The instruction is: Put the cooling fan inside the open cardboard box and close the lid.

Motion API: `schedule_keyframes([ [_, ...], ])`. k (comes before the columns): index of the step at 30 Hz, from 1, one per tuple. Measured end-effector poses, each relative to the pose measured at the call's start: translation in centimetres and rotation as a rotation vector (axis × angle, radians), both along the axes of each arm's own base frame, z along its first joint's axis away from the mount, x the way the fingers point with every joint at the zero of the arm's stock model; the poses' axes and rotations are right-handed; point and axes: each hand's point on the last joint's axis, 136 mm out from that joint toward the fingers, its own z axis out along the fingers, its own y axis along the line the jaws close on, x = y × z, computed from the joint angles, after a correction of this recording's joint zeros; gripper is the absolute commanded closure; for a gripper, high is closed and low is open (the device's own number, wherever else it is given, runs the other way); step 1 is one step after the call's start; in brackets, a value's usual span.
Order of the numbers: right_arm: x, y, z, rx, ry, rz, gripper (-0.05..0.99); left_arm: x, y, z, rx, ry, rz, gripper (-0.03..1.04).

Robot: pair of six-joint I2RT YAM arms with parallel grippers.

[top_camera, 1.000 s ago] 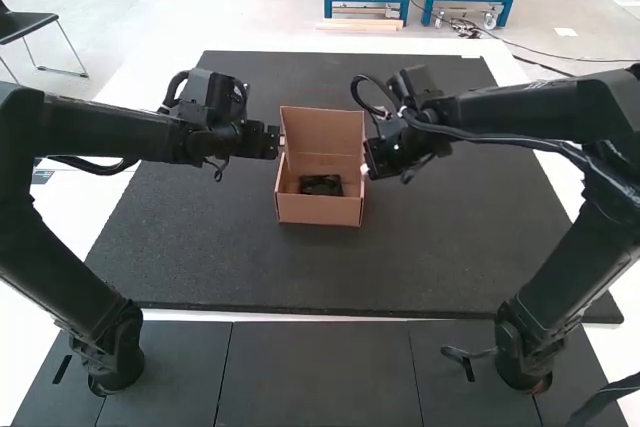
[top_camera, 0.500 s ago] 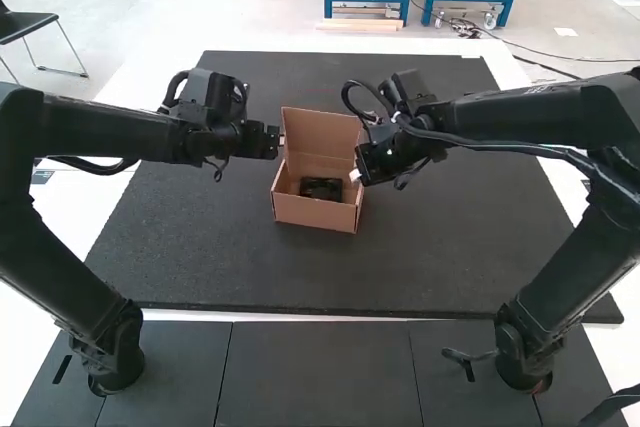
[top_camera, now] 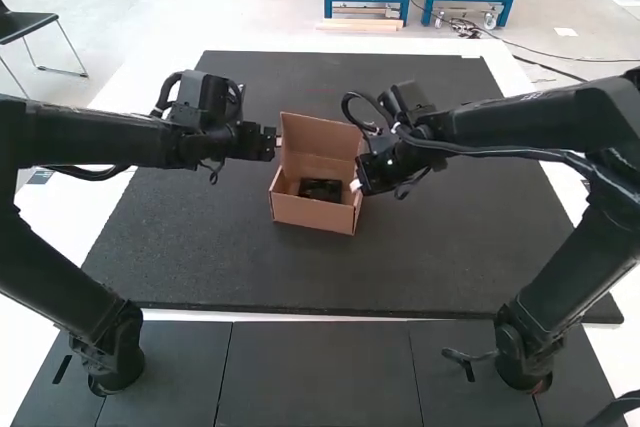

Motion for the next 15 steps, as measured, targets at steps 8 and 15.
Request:
schedule_keyframes([
  [8,-2.5,1.6,-1.7,0.003,0.048,0.078,0.95,-0.8,0.3,-0.3,0.004,0.011,0.0,0.05],
  [15,-2.0,2.0,-1.5,0.018,0.048,0.061,0.61,-1.2,0.5,0.5,0.001,0.005,0.0,0.05],
])
